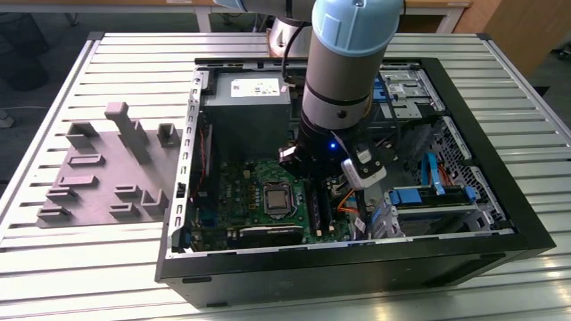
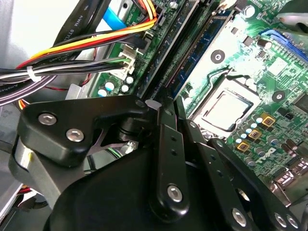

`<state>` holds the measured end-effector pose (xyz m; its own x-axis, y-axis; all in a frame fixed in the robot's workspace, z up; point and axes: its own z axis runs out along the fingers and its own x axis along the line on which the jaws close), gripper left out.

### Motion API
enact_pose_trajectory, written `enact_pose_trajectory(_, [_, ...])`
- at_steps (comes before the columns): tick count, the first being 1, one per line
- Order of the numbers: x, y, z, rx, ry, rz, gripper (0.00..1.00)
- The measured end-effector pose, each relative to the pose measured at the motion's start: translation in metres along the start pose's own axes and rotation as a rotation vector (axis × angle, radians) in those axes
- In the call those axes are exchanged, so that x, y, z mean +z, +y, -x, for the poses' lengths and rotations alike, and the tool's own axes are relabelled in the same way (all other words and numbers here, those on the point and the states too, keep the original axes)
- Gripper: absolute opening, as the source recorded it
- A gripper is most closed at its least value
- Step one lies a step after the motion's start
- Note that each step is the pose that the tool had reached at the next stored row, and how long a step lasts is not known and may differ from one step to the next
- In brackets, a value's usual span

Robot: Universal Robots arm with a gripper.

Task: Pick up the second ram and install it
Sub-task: 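Insert the second ram into the second slot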

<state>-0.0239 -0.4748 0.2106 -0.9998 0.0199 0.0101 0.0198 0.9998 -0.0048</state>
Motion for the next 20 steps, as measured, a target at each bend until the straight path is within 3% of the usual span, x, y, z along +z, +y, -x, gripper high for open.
enact_pose_trajectory(9, [-0.0022, -0.0003, 0.0000, -0.001, 0.0001, 0.0072, 0.14])
enact_pose_trajectory(20, [-0.0011, -0.0024, 0.0000, -0.002, 0.0000, 0.0082, 0.14])
